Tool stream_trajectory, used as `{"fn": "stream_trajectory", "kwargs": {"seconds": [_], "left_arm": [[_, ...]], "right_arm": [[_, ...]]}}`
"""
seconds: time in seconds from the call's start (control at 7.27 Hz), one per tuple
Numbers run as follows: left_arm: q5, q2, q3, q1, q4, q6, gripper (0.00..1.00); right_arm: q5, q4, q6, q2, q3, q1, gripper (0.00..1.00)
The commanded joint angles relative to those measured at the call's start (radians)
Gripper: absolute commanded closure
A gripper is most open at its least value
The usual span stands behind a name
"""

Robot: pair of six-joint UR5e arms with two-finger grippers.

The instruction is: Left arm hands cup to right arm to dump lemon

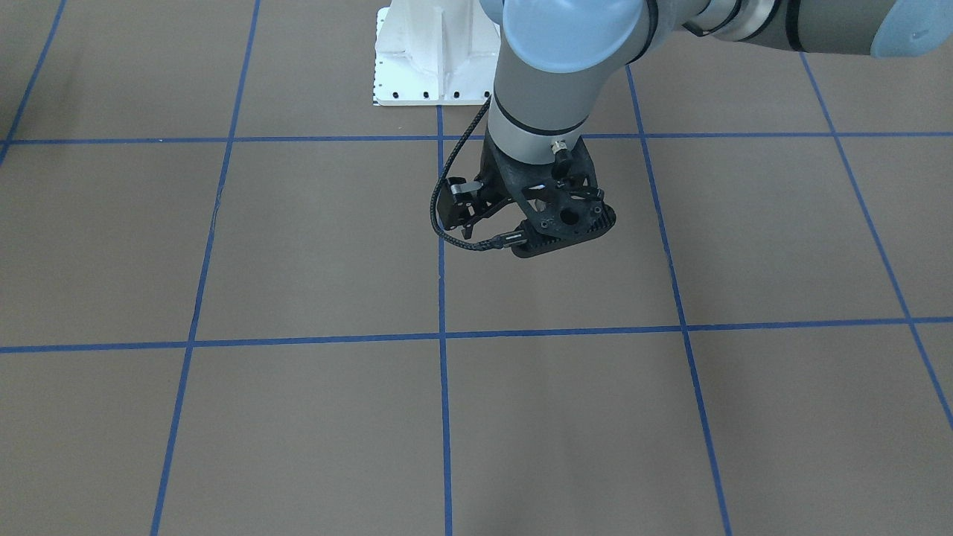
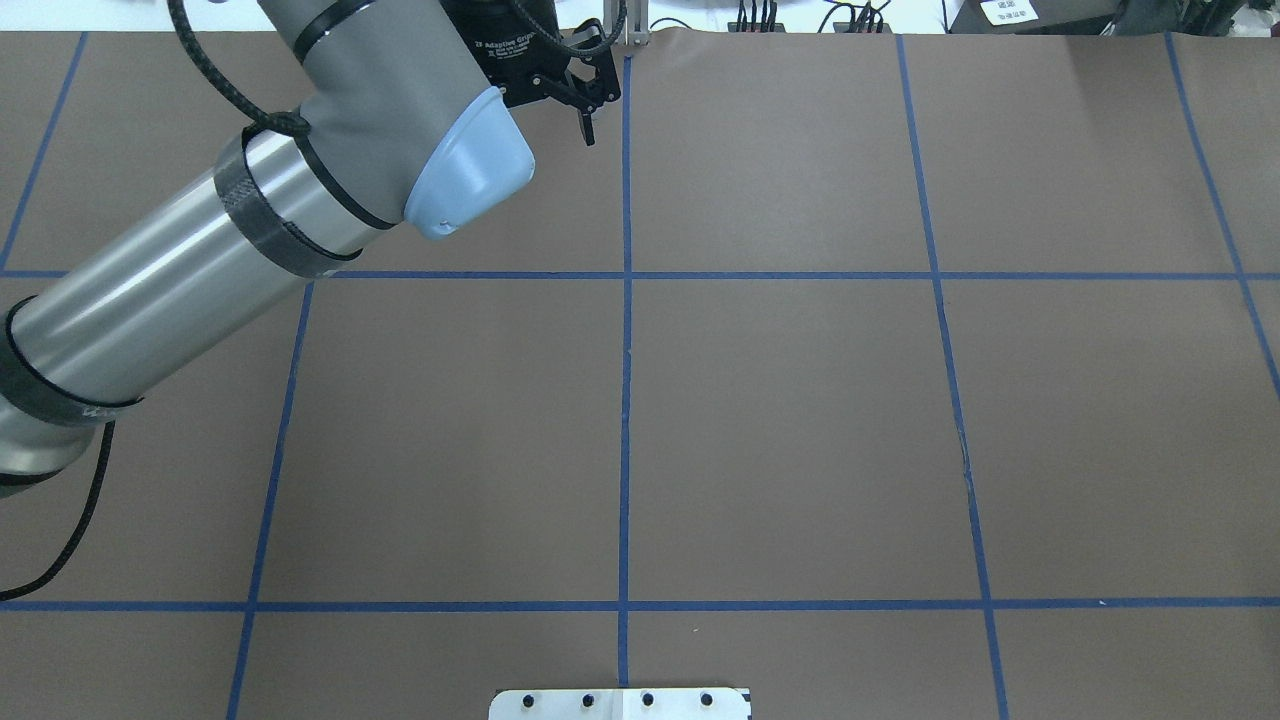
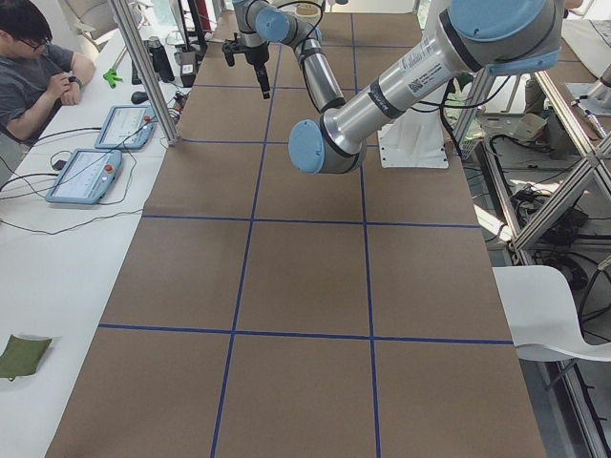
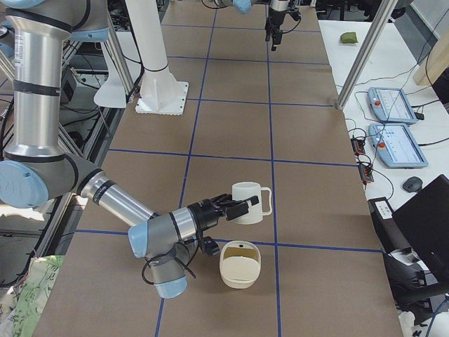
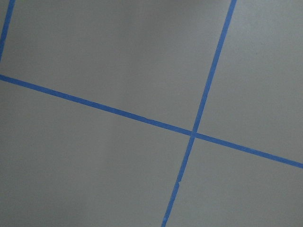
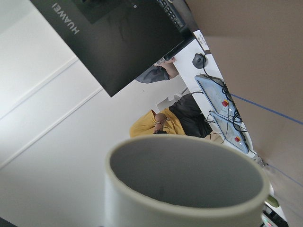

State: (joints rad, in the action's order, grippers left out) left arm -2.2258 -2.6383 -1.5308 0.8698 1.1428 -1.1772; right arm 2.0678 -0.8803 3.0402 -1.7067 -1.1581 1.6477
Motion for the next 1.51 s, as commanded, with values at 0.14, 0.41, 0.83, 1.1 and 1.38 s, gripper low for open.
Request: {"fn": "stream_trajectory", "kwargs": {"seconds": [0.14,0.41,0.83,1.1,1.38], "left_arm": [[0.000,0.004,0.000,-0.002,0.002,0.001,0.00],[0.000,0.006,0.003,-0.003,0.002,0.002,0.00],[0.000,0.006,-0.002,-0.002,0.005,0.004,0.00],[0.002,0.004,-0.003,-0.002,0.006,0.004,0.00],[0.000,0.006,-0.015,-0.002,0.006,0.004,0.00]], "right_arm": [[0.084,-0.002,-0.573,0.004,-0.020,-0.011,1.00],[0.151,0.004,-0.887,0.004,-0.018,-0.028,1.00],[0.265,0.140,-1.379,0.001,-0.020,-0.034,1.00],[0.275,0.338,-1.692,0.005,-0.058,-0.074,1.00],[0.259,0.574,-1.985,0.007,-0.142,-0.113,1.00]]}}
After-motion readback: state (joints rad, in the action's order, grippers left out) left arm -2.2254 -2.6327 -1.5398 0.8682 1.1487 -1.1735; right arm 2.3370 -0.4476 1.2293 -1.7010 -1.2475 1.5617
